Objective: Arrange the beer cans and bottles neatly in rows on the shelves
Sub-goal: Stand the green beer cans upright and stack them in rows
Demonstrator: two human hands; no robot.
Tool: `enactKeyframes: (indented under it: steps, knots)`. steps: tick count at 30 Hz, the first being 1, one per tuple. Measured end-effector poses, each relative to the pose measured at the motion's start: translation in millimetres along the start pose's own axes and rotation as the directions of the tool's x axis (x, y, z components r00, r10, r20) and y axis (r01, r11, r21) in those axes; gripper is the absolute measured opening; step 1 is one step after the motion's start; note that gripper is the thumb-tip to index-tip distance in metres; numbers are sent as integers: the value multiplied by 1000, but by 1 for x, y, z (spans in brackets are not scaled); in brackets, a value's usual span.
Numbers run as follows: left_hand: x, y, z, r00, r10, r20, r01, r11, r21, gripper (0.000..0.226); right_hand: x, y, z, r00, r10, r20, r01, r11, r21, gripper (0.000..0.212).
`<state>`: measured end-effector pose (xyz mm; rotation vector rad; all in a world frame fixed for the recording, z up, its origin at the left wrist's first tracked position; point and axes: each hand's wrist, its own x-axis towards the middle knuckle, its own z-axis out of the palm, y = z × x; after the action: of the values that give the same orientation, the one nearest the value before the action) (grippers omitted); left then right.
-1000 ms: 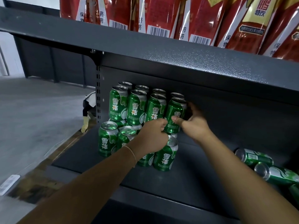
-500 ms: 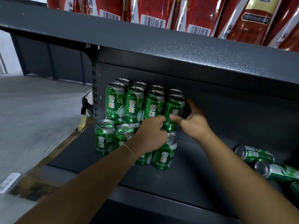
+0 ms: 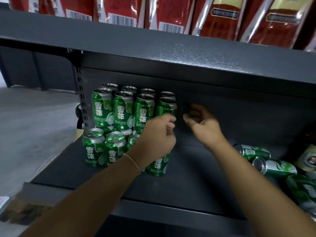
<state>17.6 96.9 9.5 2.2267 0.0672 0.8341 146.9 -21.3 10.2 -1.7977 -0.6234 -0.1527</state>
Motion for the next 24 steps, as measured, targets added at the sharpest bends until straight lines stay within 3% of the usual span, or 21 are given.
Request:
enactKeyframes:
  steps: [5,15,18,24]
  knots:
    - [4,28,40,998,41,38,-36,992,-120,58,-11,18,-51,994,36,-105,-41,998,-49,40]
    - [9,65,132,974,73,212,-38,985,-167,53,-39,59,-152,948,127,-291,-183,968,-174,38]
    - [7,76,155,961,73,267,-24,983,-183,54,-46,75,-180,929,177,-324,-273,921,-279,42]
    - [4,91,193,937,73,342,-16,986,-167,55,-56,111,-227,921,279,-271,-387,726,-569,63]
